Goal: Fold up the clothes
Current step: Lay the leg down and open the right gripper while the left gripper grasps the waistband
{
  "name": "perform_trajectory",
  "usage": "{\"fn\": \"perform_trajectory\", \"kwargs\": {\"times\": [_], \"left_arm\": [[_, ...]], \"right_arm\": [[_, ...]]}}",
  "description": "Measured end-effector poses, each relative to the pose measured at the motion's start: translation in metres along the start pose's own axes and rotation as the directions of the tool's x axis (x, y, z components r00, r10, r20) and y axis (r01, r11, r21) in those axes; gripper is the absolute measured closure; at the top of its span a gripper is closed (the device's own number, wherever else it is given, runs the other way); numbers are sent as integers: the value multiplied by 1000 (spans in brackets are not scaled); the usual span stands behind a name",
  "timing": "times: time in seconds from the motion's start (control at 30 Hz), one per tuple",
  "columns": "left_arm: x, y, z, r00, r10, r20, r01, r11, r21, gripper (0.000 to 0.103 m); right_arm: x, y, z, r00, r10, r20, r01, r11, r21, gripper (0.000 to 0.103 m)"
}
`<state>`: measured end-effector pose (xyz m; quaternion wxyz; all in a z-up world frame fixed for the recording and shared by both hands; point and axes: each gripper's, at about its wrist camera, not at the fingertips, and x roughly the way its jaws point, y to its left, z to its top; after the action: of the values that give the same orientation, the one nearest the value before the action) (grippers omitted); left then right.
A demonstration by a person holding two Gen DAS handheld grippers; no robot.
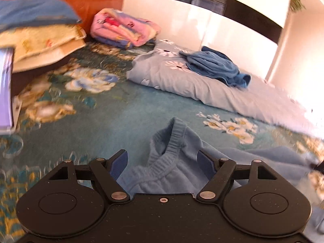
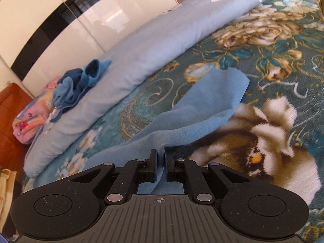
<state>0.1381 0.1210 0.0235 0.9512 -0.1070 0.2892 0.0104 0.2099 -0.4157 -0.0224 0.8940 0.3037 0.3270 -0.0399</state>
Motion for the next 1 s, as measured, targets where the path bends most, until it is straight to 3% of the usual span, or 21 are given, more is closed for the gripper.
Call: {"fn": "perform_trajectory", "kwargs": {"times": [0.1,0.17,0.27,0.43,0.6,0.7,0.83,0.93,1.0], "left_arm": [[11,-9,4,999,-25,-26,27,997,71,29],[19,-15,3,996,-52,-70,61,990,124,29],[30,-22,-3,993,-21,-120,45,980,195,29],[32,-4,-8,991,11,-130,10,987,161,23],[22,7,-6,976,-108,-187,129,986,104,26],[8,9,-6,967,-177,-182,196,976,97,26],[-4,12,-9,928,-306,-212,329,941,83,25],[11,4,-7,928,-259,-267,306,940,150,25],[27,4,-4,921,-264,-286,309,943,124,25]], "right_arm": [[-25,-2,1,1000,7,26,-7,1000,-16,94],[-43,-7,-1,999,8,37,-7,1000,-15,75],[-73,-20,-10,998,1,59,-1,1000,0,71],[-119,-42,-28,996,-31,85,27,999,46,62],[-150,-60,-47,994,-73,79,67,995,76,62],[-166,-67,-58,993,-83,85,73,991,113,61],[-181,-70,-70,990,-103,95,90,987,131,59],[-187,-67,-73,990,-105,96,92,987,130,59],[-189,-64,-73,990,-103,97,90,988,127,59]]}}
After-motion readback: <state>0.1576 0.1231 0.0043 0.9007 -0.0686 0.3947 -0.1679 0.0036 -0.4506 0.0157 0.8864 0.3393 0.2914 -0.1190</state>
